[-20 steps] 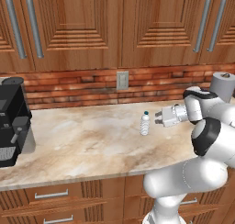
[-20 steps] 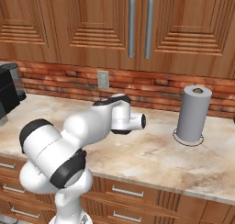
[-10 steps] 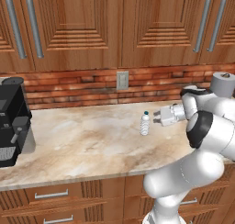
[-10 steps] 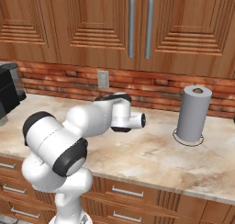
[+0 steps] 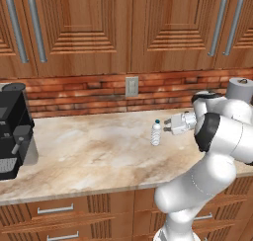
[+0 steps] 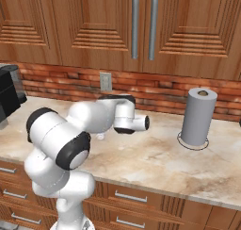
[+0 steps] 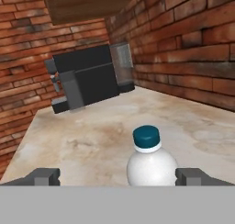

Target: Move the drinks to the dining counter.

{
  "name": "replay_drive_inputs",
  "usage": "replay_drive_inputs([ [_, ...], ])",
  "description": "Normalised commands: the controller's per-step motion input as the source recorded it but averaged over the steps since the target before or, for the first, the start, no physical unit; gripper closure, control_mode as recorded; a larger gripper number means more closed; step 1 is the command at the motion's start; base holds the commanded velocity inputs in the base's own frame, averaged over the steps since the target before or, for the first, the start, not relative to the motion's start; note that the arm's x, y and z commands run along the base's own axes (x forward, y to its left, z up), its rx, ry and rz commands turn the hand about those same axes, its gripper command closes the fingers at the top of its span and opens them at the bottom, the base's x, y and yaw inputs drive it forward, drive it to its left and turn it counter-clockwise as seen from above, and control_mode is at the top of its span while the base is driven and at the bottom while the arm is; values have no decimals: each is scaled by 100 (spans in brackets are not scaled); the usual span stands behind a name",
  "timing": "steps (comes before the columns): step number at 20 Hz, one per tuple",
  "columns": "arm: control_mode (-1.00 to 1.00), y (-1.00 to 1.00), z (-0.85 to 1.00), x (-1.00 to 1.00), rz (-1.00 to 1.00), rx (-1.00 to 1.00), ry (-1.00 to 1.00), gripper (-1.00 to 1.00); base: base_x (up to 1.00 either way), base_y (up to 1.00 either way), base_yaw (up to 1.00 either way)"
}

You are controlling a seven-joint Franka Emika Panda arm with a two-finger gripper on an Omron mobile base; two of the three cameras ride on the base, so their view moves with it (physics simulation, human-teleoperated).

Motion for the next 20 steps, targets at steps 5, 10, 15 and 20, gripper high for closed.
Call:
replay_drive_inputs([
  [5, -100, 0, -5, 11, 0, 0, 0, -100, 0, 0, 0],
  [10, -100, 0, -7, 11, 0, 0, 0, -100, 0, 0, 0],
  [15, -100, 0, -8, 11, 0, 0, 0, -100, 0, 0, 0],
  [20, -100, 0, -8, 10, 0, 0, 0, -100, 0, 0, 0],
])
